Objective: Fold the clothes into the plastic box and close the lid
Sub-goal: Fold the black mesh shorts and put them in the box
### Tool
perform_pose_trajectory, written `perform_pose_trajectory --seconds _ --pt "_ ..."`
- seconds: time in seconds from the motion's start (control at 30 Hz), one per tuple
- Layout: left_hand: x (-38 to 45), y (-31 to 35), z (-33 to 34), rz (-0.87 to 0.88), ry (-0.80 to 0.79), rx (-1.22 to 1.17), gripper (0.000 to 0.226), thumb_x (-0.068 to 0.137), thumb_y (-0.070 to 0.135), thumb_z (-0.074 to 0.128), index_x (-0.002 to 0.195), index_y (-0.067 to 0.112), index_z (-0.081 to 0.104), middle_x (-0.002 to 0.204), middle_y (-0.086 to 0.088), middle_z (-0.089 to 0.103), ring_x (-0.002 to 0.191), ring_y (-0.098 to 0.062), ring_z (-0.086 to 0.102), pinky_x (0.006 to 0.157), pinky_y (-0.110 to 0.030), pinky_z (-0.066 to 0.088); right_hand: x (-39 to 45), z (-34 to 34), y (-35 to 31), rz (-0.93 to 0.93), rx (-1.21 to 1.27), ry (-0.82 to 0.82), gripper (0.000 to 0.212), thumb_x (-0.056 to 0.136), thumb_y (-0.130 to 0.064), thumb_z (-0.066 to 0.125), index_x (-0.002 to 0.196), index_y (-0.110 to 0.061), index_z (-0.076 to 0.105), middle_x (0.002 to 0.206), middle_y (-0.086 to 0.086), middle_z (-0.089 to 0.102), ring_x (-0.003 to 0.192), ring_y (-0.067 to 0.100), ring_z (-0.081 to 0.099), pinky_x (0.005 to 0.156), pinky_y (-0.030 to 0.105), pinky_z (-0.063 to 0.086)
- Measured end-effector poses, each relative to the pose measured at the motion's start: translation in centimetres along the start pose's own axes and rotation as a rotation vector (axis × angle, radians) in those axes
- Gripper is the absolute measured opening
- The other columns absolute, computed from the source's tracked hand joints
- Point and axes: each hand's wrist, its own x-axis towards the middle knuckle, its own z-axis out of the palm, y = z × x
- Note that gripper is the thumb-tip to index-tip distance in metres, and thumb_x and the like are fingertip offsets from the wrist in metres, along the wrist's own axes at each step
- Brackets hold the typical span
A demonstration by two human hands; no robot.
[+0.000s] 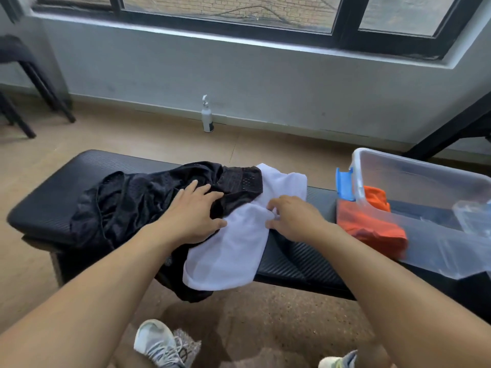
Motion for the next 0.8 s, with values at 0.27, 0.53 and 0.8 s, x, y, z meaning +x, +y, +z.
perform_pose_trajectory --seconds 0.27,0.53,0.8 --pt "1.2 -0.1 -0.2 -0.002 0.202 0.002 0.034 0.092 0.038 0.066 0.124 0.026 0.068 0.129 -0.001 0.063 0.131 -0.025 0.044 0.106 -0.041 0.037 -1.9 -2.3 -1.0 0.14 -0.332 -0.043 0.021 0.089 -0.033 0.063 0.108 -0.024 0.063 0.084 -0.005 0.056 0.08 0.02 0.056 0.07 0.033 0.041" --pt "-0.1 2.5 -2.4 0.124 0.414 -0.61 0.01 0.1 0.029 0.059 0.095 0.026 0.066 0.086 0.012 0.07 0.079 -0.007 0.064 0.074 -0.03 0.049 -0.9 -1.2 -2.3 -0.188 0.229 0.349 0.066 0.09 -0.038 0.069 0.149 -0.035 0.04 0.143 -0.009 0.05 0.13 0.013 0.046 0.103 0.034 0.041" --pt "-2.7 4.7 -4.1 0.35 0.208 -1.09 0.009 0.1 0.017 0.061 0.1 0.012 0.069 0.086 0.0 0.078 0.076 -0.011 0.072 0.073 -0.021 0.054 0.6 0.1 -2.3 -0.376 0.408 0.364 0.005 0.093 -0.015 0.062 0.092 -0.01 0.065 0.089 -0.001 0.066 0.084 0.017 0.06 0.077 0.039 0.05"
